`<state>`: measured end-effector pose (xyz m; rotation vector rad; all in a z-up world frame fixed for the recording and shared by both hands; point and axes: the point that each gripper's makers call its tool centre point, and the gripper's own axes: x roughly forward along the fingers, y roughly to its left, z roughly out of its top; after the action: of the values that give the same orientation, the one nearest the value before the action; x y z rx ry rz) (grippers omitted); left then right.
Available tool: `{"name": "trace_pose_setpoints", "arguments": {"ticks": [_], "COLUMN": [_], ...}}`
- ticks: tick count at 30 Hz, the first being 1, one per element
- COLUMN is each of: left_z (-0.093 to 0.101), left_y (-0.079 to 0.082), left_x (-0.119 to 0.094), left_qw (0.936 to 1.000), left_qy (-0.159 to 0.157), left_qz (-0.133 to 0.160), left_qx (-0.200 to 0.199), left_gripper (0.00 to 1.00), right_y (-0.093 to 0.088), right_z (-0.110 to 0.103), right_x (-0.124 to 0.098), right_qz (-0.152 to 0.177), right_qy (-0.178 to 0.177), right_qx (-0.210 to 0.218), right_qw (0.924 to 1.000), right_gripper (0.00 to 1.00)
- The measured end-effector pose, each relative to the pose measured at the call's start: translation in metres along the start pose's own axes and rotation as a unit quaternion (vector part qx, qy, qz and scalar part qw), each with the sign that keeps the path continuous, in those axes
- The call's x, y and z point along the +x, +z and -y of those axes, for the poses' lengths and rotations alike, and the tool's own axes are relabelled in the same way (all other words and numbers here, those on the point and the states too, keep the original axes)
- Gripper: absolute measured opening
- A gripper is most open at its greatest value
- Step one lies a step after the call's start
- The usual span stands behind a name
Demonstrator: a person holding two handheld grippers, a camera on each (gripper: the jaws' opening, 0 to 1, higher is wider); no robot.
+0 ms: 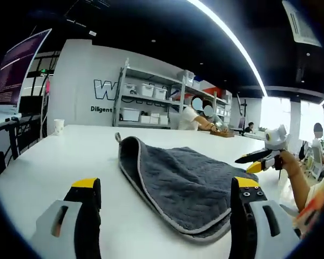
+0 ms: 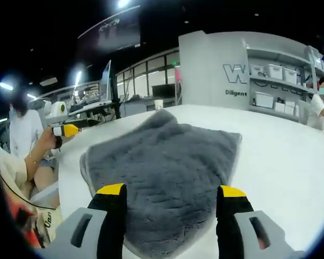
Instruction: Open the folded towel by lifting each exposed corner and separating the folded layers until the towel lies flat within the target outline without major curled edges
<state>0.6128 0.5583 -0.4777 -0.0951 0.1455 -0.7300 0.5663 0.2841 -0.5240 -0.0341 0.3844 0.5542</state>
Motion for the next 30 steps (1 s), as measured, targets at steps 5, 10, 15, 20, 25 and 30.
{"name": "trace_pose_setpoints", "arguments": {"ticks": [5,10,15,20,25,30], "left_z": [-0.002,-0.002,-0.002,-0.002,-0.004,-0.005], "left_y": [-0.005,-0.003,0.000,0.001,0.002,0.005], "left_x": [-0.003,-0.004,-0.004,-0.006,-0.007,-0.011], "left_qw": [0.9999,1.0000,1.0000,0.9999,0.9999,0.9998], "left_qy": [0.007,0.006,0.008,0.009,0.011,0.014], "left_qz": [-0.006,-0.004,0.001,0.004,0.006,0.011], "left_qx": [0.006,0.002,0.001,0.003,0.001,-0.001], "left_gripper": [0.99,0.99,0.98,0.98,0.97,0.97], "right_y": [-0.012,-0.021,-0.023,-0.022,-0.023,-0.022], "right_z": [0.003,0.007,0.005,0.005,-0.008,-0.029], "right_x": [0.008,0.014,0.014,0.015,0.016,0.022], "right_qz": [-0.018,-0.035,-0.053,-0.066,-0.075,-0.081], "right_qy": [-0.004,-0.024,-0.035,-0.053,-0.037,-0.016], "right_qx": [0.003,-0.004,-0.066,-0.058,-0.042,-0.048], "right_qw": [0.9998,0.9991,0.9958,0.9947,0.9956,0.9954], "right_gripper": [0.11,0.00,0.00,0.00,0.00,0.00]}}
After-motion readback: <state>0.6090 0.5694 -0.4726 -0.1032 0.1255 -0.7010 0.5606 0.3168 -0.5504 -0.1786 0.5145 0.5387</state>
